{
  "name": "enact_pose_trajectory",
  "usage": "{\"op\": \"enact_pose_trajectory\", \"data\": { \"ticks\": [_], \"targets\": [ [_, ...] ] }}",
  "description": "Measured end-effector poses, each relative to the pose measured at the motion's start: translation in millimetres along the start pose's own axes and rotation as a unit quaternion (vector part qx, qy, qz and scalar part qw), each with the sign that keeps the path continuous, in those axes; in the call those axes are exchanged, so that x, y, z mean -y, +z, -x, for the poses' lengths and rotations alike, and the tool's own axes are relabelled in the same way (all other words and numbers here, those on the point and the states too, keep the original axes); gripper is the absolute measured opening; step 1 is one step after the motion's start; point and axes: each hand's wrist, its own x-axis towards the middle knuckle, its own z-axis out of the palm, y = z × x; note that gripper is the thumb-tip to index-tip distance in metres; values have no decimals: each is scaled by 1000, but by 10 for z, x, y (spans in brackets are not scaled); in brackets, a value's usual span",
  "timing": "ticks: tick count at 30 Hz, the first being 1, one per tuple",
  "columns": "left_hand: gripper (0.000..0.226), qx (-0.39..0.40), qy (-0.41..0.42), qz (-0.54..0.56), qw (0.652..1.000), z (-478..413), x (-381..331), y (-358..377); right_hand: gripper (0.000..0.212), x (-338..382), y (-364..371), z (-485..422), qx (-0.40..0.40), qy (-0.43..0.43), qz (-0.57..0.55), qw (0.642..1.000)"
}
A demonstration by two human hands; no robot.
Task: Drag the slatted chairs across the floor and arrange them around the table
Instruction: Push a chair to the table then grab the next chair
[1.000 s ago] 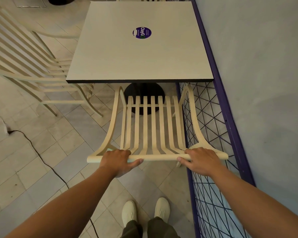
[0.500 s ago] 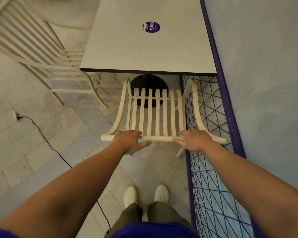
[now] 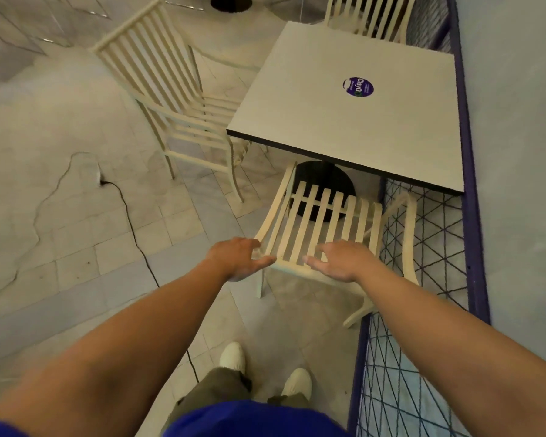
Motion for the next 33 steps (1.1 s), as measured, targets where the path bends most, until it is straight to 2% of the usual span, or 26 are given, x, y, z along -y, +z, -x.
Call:
{"op": "enact_pose_trajectory", "data": {
  "ticks": [5,14,19,26,33],
  "targets": [
    [84,2,-63,38,997,104,778,-144,87,723,-383,-611,12,-55,38,998],
    [84,1,-134,97,986,-49,2469,-598,85,2315,-958,-1843,52,-122,34,991],
    [84,-11,-172,104,980,-158,3388,-958,84,3101,-1272,-2481,36,-147,34,988],
    [81,-30,-206,121,971,-505,4222,-1386,82,3767,-1752,-3207,31,-170,46,984],
    [63,-23,-195,119,973,-1322,5083,-1936,69,4189,-2274,-4368,44,-192,75,978]
  ]
}}
